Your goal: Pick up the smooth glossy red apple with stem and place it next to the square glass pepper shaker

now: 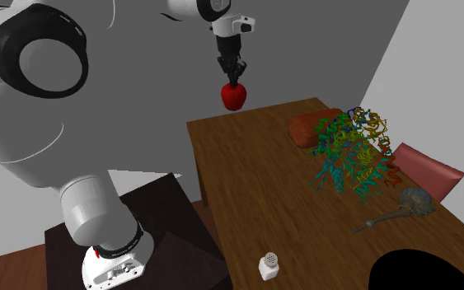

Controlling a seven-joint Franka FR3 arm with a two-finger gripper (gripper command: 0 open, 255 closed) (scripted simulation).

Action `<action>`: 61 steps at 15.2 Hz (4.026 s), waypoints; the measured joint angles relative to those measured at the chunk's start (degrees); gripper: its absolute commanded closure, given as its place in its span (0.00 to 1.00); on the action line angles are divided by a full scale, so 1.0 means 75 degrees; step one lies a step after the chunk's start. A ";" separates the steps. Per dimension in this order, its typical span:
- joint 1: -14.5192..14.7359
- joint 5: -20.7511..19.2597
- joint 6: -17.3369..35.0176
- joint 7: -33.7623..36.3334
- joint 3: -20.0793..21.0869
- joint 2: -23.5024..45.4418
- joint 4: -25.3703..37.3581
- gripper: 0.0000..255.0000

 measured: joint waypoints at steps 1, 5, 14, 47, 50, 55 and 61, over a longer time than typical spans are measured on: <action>-0.0070 0.0042 0.0024 -0.0179 -0.0099 -0.0158 -0.0164 1.00; -0.0331 0.0198 0.0145 -0.0932 -0.0549 -0.0894 -0.0954 1.00; -0.0853 0.0182 0.0340 -0.2535 -0.1635 -0.2082 -0.2247 1.00; -0.2676 -0.0194 0.0418 -0.9054 -0.6491 -0.0932 -0.0809 1.00; -0.2788 0.0115 0.0397 -0.9693 -0.6906 -0.0395 -0.0311 1.00; -0.2827 0.0228 0.0855 -0.9880 -0.7027 -0.0199 -0.0603 1.00; -0.2837 0.0243 0.1461 -0.9902 -0.7051 -0.0165 -0.1183 1.00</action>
